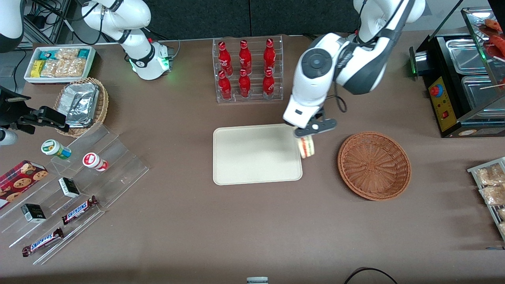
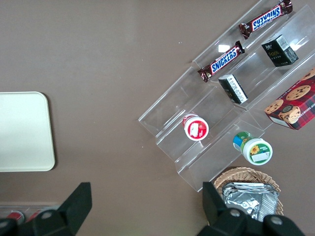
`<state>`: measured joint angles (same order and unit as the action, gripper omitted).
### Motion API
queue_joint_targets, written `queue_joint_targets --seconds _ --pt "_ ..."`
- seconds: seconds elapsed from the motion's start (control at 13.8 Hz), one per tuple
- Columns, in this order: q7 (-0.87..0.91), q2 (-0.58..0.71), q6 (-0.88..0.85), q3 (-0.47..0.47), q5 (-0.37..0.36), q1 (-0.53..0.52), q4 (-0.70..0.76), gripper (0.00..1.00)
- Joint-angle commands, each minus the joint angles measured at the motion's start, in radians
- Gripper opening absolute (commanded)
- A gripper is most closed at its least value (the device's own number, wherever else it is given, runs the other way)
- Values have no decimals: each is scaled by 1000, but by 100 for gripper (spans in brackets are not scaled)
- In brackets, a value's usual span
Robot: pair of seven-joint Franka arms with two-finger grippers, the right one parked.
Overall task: Place sandwich from basket to tray
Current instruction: 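Lift the sandwich and carry it with the left gripper over the tray, then lower the sandwich onto the tray and open the left gripper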
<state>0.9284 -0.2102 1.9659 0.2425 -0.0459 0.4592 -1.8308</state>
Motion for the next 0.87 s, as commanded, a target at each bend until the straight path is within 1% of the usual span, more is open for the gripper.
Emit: queue_joint_targets --seconds 0.0,0.14,0.29,0.65,0.72,0.8 --pt "17 -86 39 -9 1 71 59 0" --pt "65 -148 109 -9 -3 131 65 0" --pt "73 -205 188 -9 -11 185 65 0" --pt "59 -293 289 -11 -22 236 56 0" --pt "56 -304 304 -11 -32 243 56 0" --pt "58 -311 306 -11 -72 243 54 0"
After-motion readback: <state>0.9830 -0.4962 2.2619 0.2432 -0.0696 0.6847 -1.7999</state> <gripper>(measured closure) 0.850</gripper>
